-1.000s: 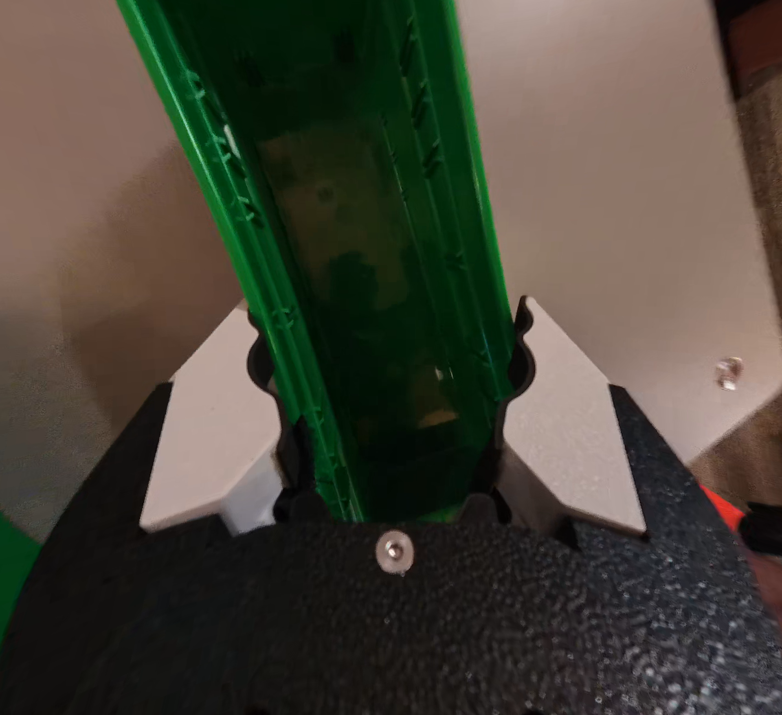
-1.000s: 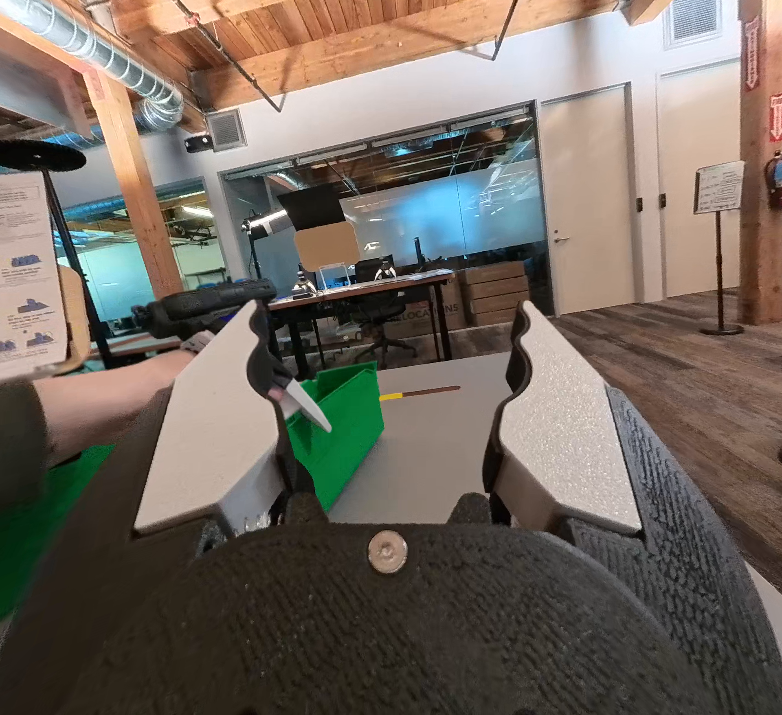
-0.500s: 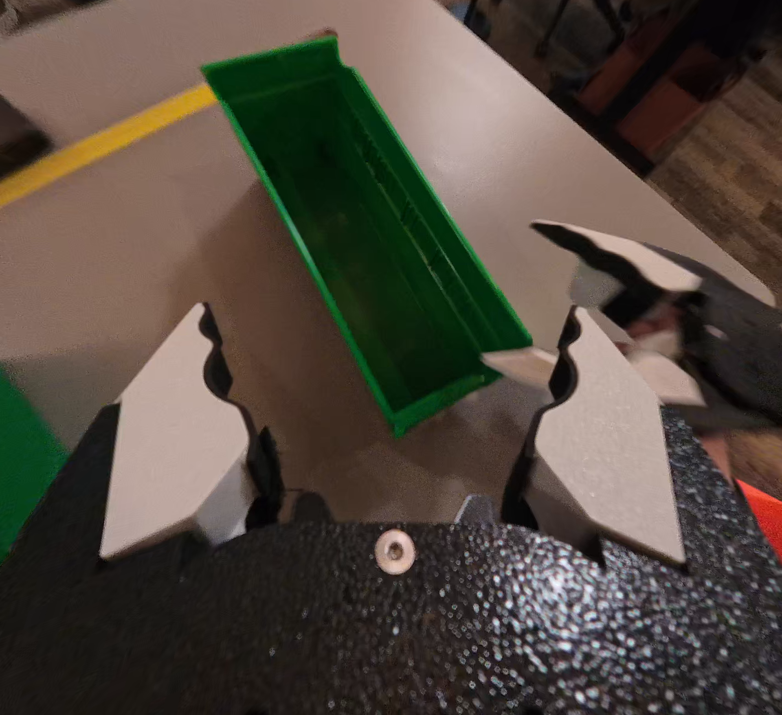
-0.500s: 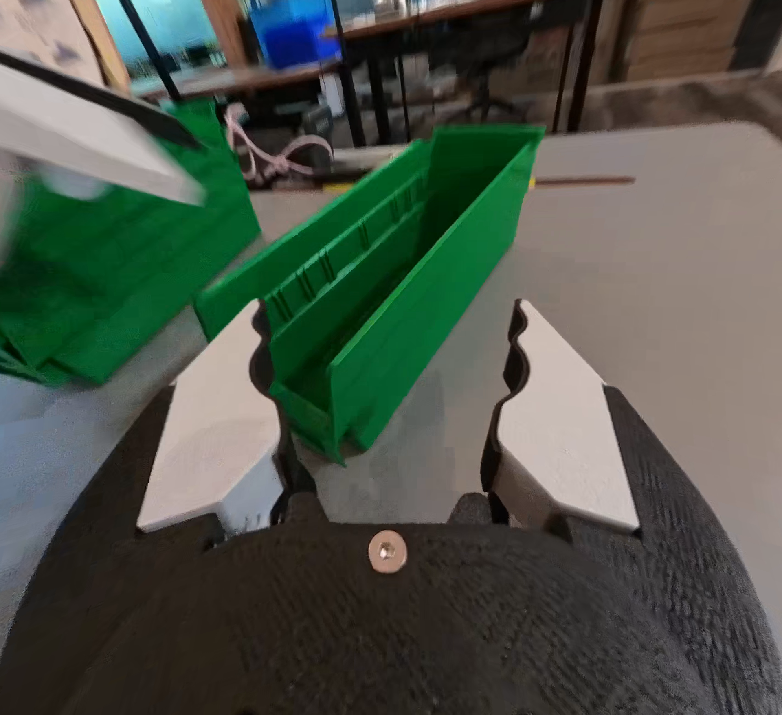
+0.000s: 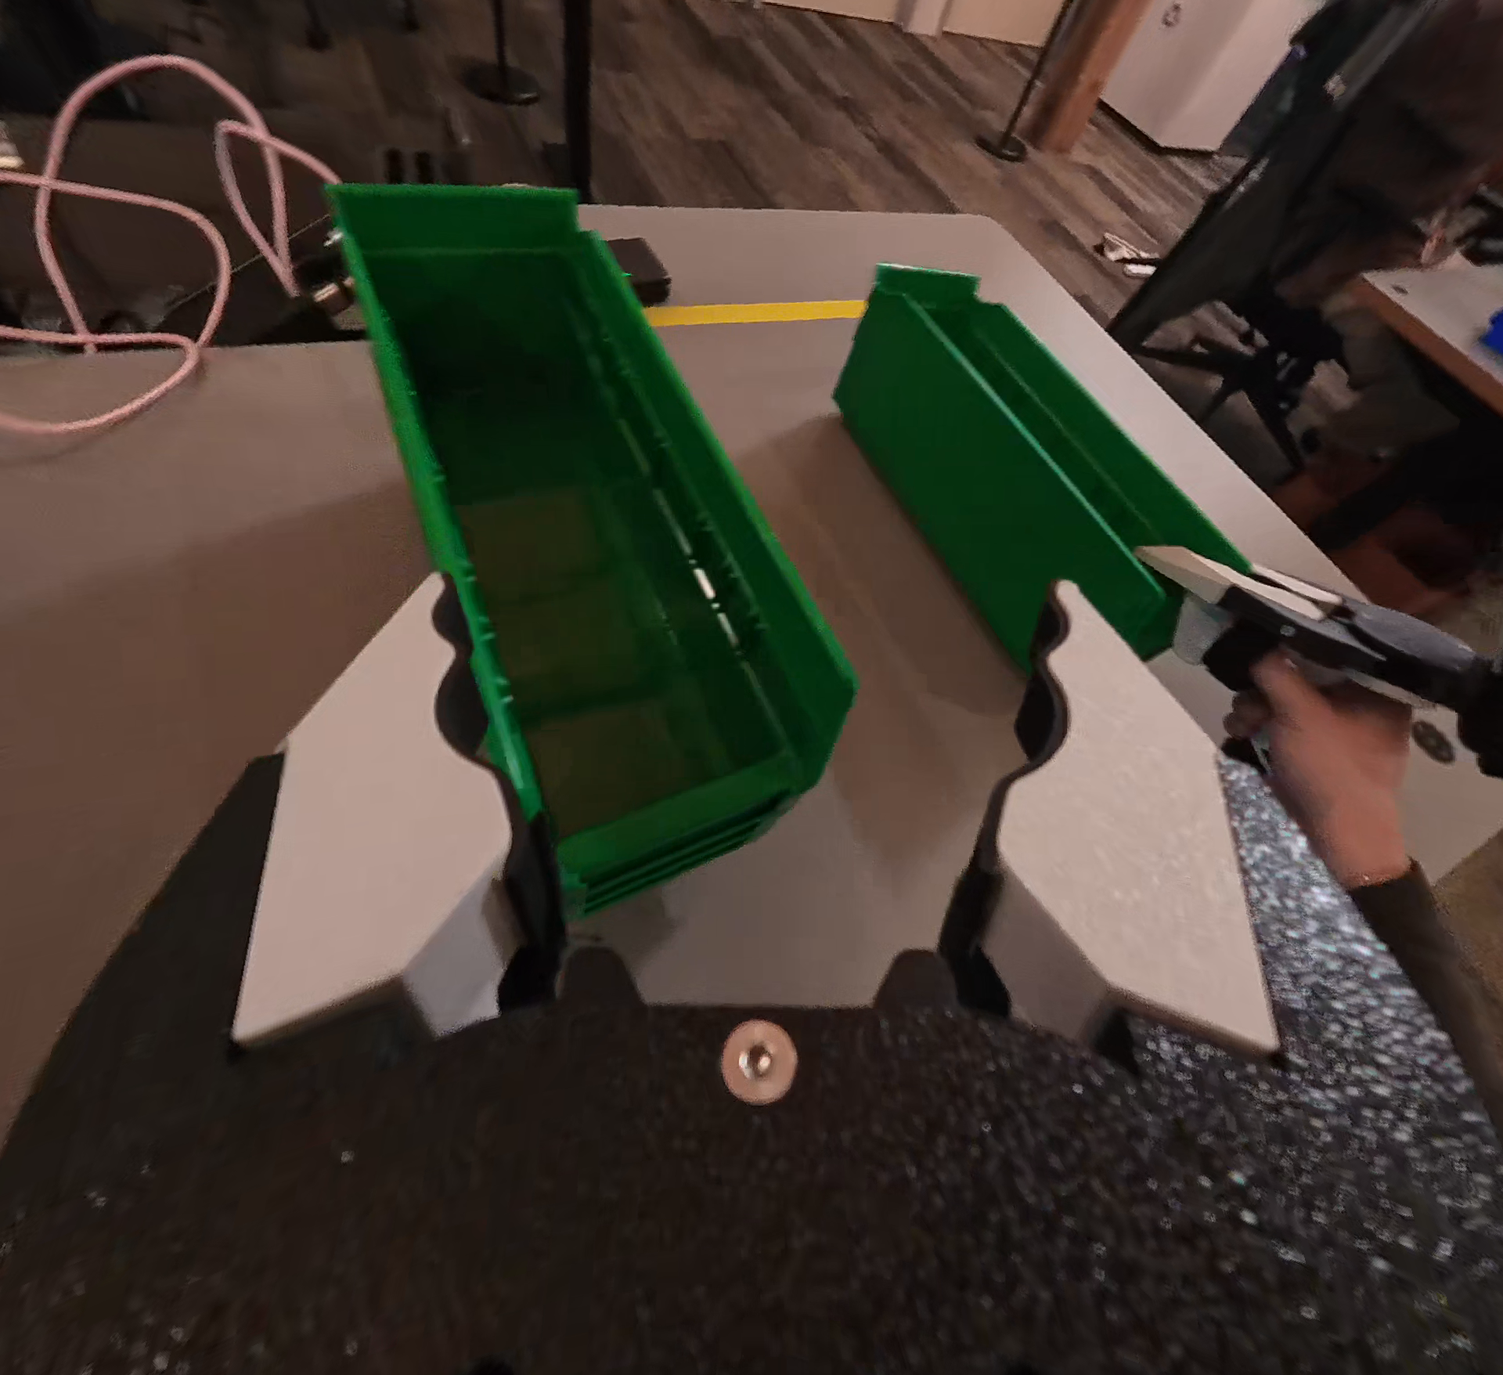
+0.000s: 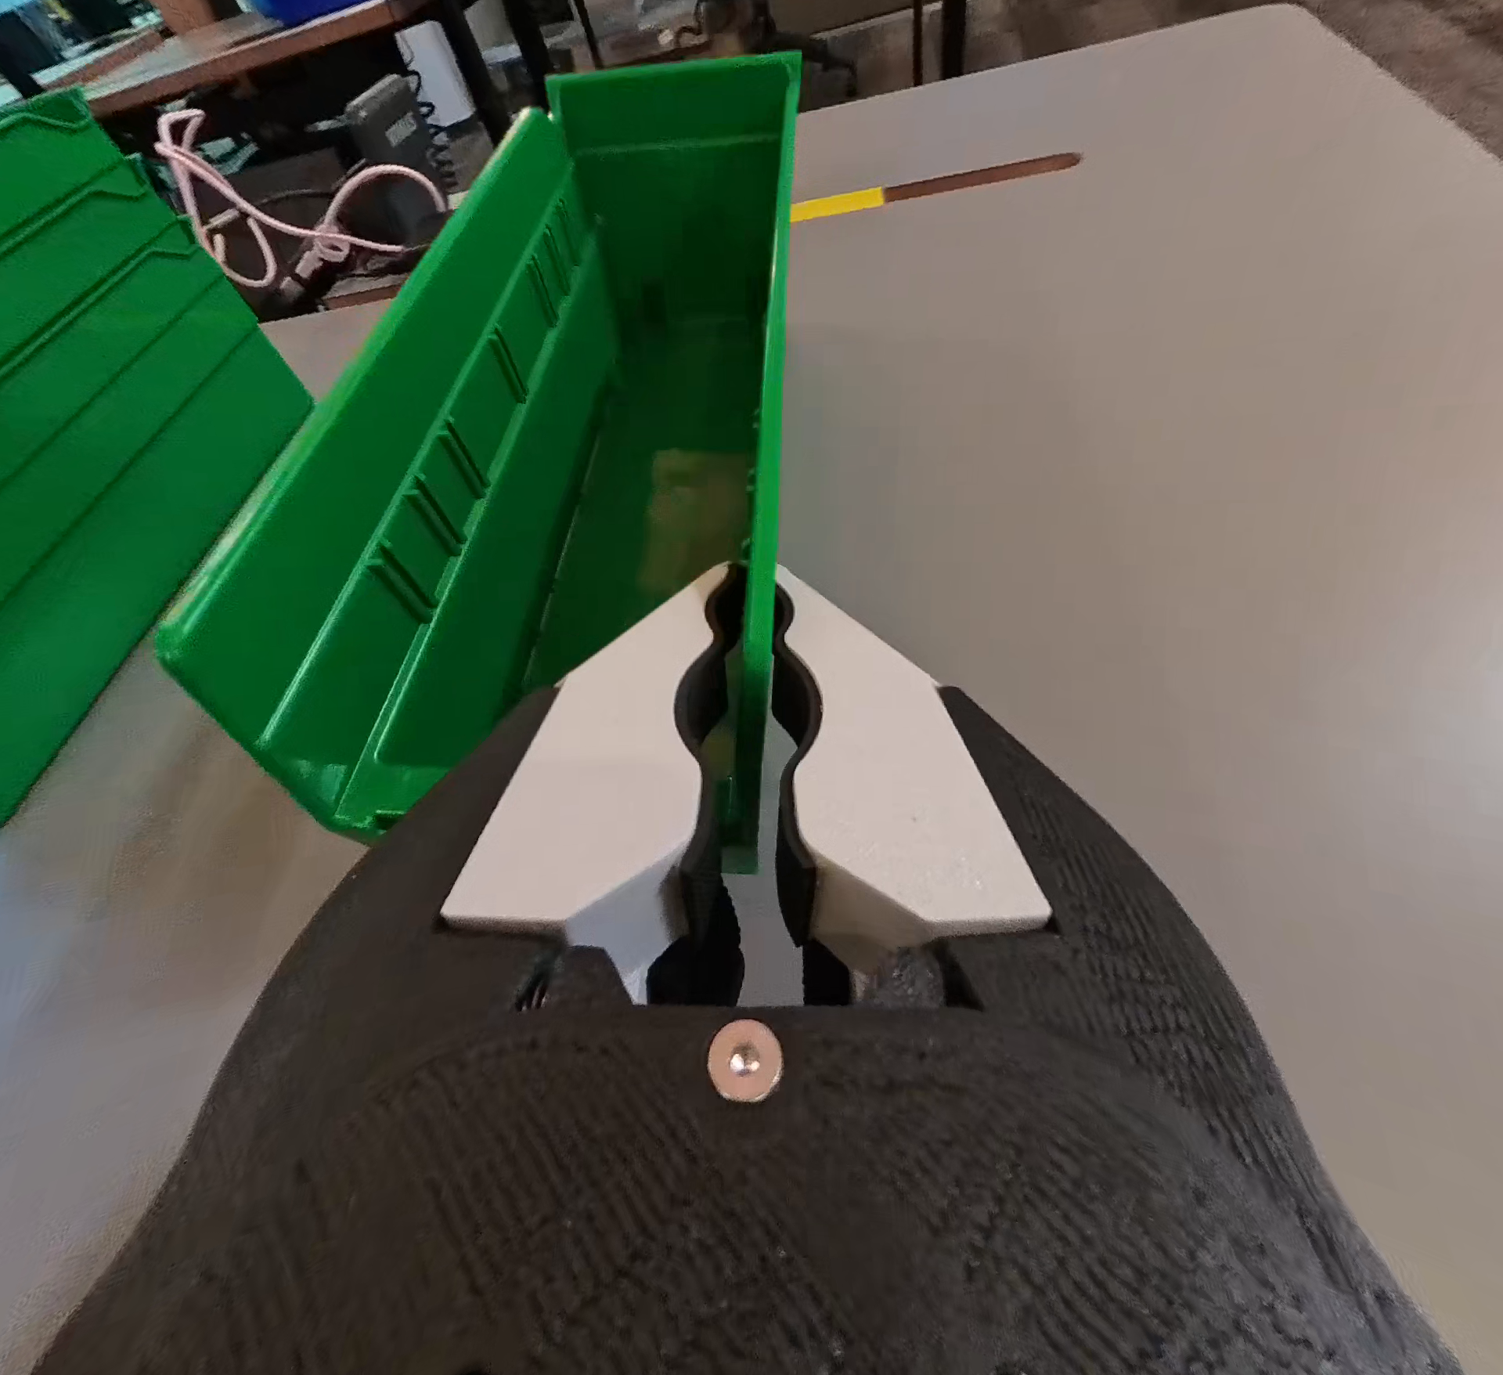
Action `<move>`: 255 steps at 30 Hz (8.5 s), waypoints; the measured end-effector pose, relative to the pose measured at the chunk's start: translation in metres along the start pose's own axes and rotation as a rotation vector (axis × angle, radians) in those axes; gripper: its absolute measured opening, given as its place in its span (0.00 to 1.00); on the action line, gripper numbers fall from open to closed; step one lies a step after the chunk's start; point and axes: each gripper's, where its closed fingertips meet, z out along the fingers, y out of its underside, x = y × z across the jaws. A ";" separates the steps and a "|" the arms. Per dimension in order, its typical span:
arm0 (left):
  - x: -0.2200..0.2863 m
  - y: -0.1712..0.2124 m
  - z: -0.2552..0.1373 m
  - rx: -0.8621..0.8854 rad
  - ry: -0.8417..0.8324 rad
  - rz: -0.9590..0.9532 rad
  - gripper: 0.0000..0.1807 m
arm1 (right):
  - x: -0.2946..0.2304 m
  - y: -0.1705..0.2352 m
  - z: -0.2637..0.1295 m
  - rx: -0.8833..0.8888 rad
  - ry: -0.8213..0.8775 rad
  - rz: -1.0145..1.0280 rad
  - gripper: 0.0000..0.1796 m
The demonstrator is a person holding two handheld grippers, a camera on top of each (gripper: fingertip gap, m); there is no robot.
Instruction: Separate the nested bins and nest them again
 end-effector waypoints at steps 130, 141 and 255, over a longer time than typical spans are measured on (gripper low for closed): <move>-0.212 -0.048 0.000 -0.588 -0.435 -0.117 0.56 | 0.032 -0.037 -0.059 0.025 -0.148 0.142 0.36; -0.079 -0.096 0.041 -0.452 -0.241 0.131 0.55 | 0.035 -0.045 -0.069 0.061 -0.132 0.134 0.36; -0.233 0.020 0.014 -0.655 -0.411 -0.155 0.56 | -0.102 -0.050 -0.065 -0.023 -0.134 -0.162 0.52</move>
